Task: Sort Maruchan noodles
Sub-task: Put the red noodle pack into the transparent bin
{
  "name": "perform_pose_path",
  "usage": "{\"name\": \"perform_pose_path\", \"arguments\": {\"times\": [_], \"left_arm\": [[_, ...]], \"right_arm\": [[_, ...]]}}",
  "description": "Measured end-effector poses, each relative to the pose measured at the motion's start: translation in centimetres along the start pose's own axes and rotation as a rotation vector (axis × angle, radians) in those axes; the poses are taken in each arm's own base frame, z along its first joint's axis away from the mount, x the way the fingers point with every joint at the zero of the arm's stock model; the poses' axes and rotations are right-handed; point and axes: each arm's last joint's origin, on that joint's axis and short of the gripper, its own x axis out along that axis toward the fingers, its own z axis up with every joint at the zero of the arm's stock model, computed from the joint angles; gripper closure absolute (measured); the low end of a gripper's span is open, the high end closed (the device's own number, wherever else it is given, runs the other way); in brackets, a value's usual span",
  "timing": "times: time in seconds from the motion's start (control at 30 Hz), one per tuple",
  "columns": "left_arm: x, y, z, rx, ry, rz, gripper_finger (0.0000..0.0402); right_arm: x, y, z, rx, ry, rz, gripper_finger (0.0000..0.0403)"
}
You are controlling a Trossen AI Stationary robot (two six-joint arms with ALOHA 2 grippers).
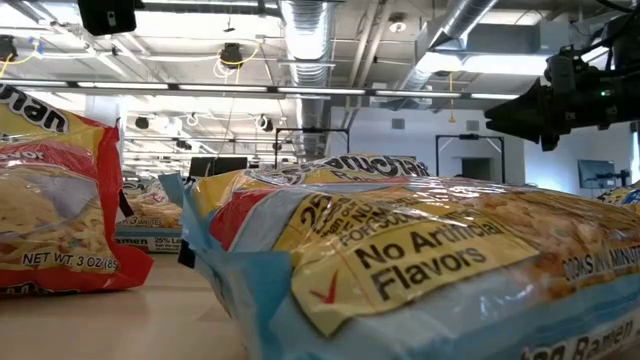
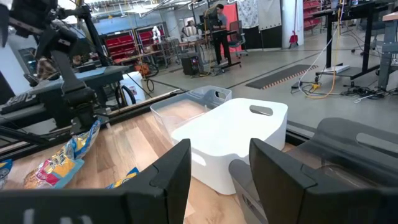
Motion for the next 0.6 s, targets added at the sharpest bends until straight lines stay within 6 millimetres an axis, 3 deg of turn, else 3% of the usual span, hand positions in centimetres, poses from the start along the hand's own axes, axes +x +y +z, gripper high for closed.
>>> {"name": "perform_pose_path", "arguments": {"times": [0.6], "left_arm": [[9.5, -3.1, -2.9, -0.052, 0.39, 0.12, 0.0182]], "right_arm": [[0.0, 0.0, 0.0, 0.0, 0.0, 0.0, 0.0217]]}}
